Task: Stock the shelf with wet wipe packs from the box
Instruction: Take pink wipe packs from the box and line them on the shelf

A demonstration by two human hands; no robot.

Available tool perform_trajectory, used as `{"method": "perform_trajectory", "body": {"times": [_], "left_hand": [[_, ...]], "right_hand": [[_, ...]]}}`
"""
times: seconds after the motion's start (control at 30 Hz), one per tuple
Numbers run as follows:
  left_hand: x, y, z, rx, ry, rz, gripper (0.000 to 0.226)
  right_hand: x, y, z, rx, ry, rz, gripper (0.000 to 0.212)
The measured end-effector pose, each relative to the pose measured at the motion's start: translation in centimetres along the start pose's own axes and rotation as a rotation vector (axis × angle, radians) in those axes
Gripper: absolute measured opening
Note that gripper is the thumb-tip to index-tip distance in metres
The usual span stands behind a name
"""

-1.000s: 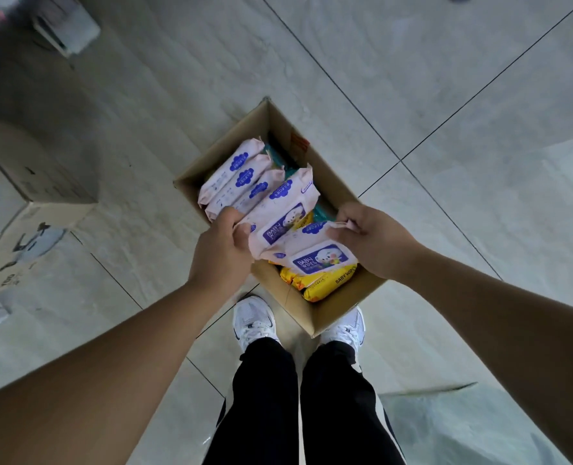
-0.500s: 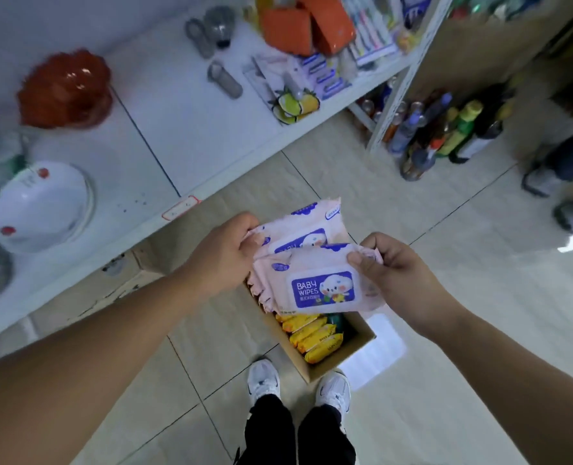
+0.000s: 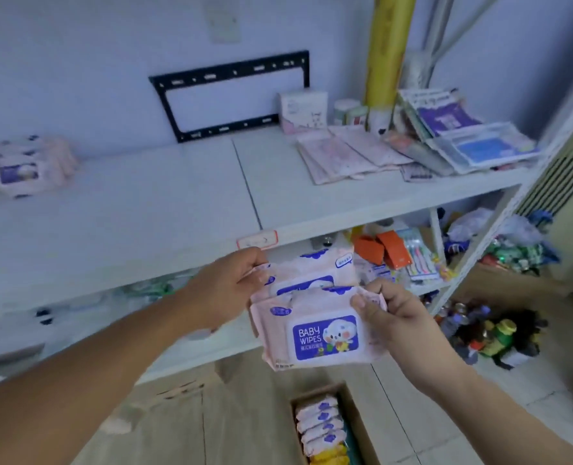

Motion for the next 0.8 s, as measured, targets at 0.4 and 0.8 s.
{"method": "perform_trajectory", "body": {"times": [0.4,0.8], "left_hand": [[22.6,-11.1,12.1,0.134,0.064,-0.244,0.015],[34.1,-16.9,33.3,0.256,-0.05,-0.313,0.014]], "right_hand": [[-25.4,3.5,4.9,0.049,-0.132,0.244,0.028],[-46.4,8.3,-0.7,0.04,-0.141,0.279,0.033]]}}
Point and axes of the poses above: each hand's wrist, its own y-axis towards the middle knuckle, its own x-axis out of the back of the hand, z = x × y, the point moved 10 cm from there along y, towards the middle knuckle, and after that the axes turned 13 degrees about y, right-handed, at the moved point
